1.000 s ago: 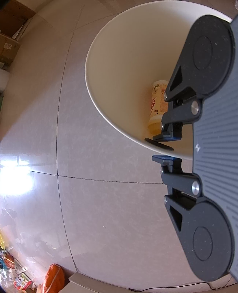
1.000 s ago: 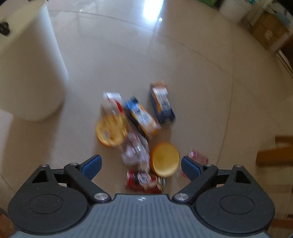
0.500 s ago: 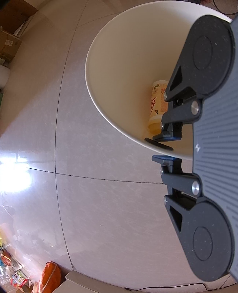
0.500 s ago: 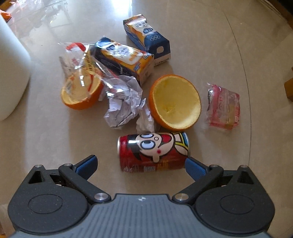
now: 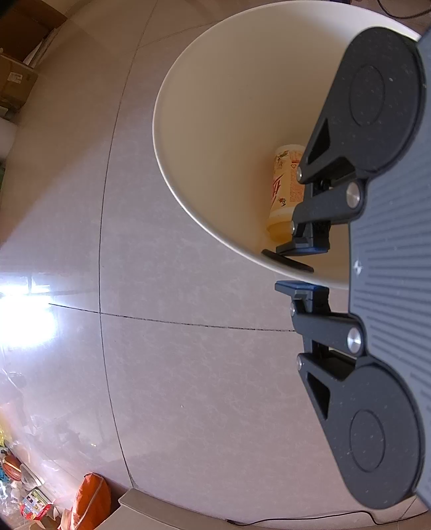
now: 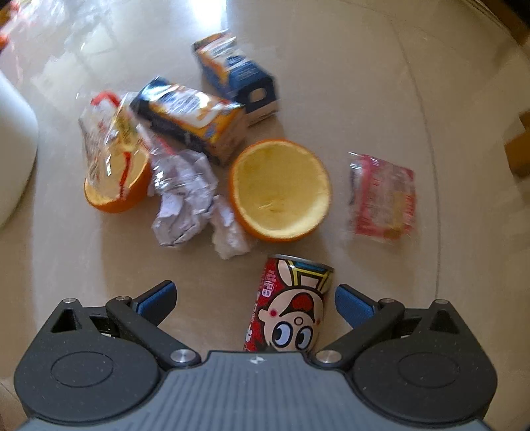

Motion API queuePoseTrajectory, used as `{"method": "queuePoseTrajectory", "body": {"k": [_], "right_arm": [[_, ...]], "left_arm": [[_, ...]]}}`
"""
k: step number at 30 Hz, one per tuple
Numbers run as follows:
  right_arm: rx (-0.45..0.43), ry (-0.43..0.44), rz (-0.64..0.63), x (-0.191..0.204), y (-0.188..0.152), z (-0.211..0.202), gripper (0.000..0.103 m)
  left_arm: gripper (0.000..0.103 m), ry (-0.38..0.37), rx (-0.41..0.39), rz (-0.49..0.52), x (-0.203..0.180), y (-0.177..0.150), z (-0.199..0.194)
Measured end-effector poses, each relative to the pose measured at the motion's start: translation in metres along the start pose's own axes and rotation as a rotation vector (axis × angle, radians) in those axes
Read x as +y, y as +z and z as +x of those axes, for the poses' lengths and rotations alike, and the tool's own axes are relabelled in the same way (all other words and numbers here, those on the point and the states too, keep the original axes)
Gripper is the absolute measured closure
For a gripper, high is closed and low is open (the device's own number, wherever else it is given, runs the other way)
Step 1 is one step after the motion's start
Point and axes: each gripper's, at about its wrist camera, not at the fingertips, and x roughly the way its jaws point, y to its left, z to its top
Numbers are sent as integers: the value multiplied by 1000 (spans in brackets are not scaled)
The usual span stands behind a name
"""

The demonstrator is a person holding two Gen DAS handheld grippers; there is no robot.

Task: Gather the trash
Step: 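Move the right tool to the red drink can and grasp it, then lift the red can, carry it over the bin, open the right tool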

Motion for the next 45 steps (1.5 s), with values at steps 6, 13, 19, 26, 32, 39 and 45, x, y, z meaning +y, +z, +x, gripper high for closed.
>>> {"method": "queuePoseTrajectory", "body": {"k": [6,13,19,26,32,39,45], "right_arm": [[44,-14,133,-26,-9,11,9],[87,-21,221,-37,-9,31,46],[94,-8,260,-40,-9,25,46],[123,-19,203,-30,6,-12,46],[100,3,69,5,41,-73,46],[2,113,-126,79,94,-169,46],[-83,196,-272,158,127,-232,46]], "left_arm": [[89,0,-3,1,0,-2,1],[89,5,0,2,-2,-1,2],[89,6,-1,5,-2,-1,2],[89,10,3,9,-3,-1,1],[89,16,12,19,-5,2,1],[89,15,22,30,-8,4,2],[90,0,21,28,-4,5,2]]}}
